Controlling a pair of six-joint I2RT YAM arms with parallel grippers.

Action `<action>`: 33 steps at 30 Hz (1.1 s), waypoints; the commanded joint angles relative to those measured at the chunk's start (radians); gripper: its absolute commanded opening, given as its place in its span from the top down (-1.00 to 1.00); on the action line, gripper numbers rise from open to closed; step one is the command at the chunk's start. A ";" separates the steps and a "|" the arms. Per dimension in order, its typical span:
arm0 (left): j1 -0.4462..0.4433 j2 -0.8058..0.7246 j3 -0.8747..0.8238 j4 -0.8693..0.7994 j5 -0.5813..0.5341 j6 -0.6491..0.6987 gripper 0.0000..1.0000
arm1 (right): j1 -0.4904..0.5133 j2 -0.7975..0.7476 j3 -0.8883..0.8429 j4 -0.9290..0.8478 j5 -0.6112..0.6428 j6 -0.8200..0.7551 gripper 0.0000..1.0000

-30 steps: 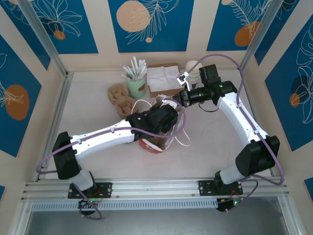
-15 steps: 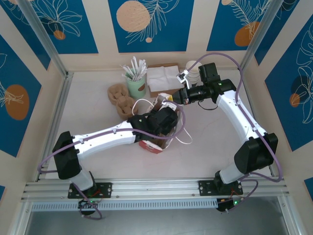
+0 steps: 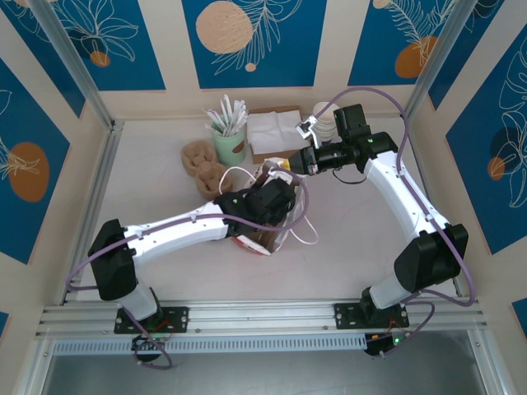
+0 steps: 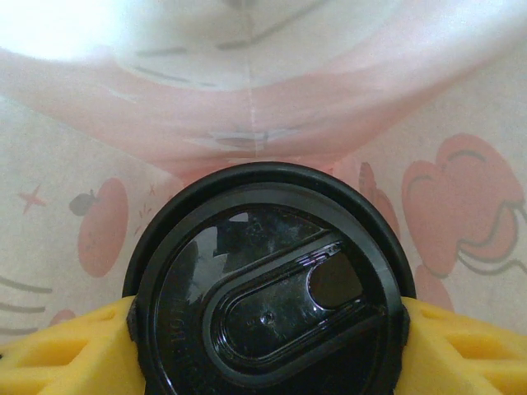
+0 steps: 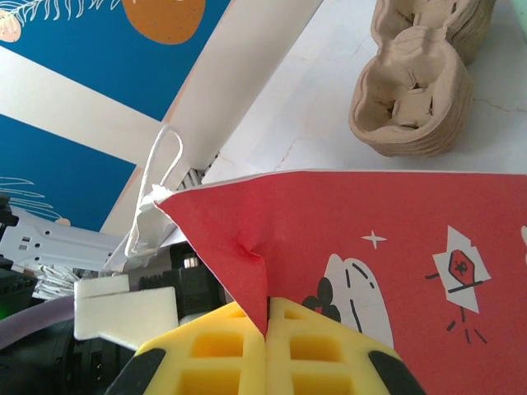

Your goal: Pack the takeout coffee

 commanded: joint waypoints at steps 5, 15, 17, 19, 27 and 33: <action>0.015 0.009 -0.014 0.083 -0.017 0.055 -0.34 | 0.013 -0.001 0.010 -0.039 -0.080 0.000 1.00; 0.015 -0.042 -0.118 0.186 0.017 0.097 -0.34 | 0.010 0.035 0.031 -0.045 -0.085 0.015 1.00; 0.014 -0.034 -0.111 0.172 0.011 0.098 -0.34 | 0.010 0.047 0.038 -0.043 -0.091 0.019 1.00; 0.015 -0.030 -0.108 0.170 0.005 0.102 -0.34 | 0.010 0.054 0.040 -0.038 -0.097 0.020 1.00; 0.015 -0.007 -0.100 0.153 -0.020 0.095 -0.35 | 0.010 0.063 0.048 -0.035 -0.119 0.013 1.00; 0.018 0.019 -0.088 0.135 -0.016 0.086 -0.35 | 0.010 0.065 0.052 -0.038 -0.128 0.006 1.00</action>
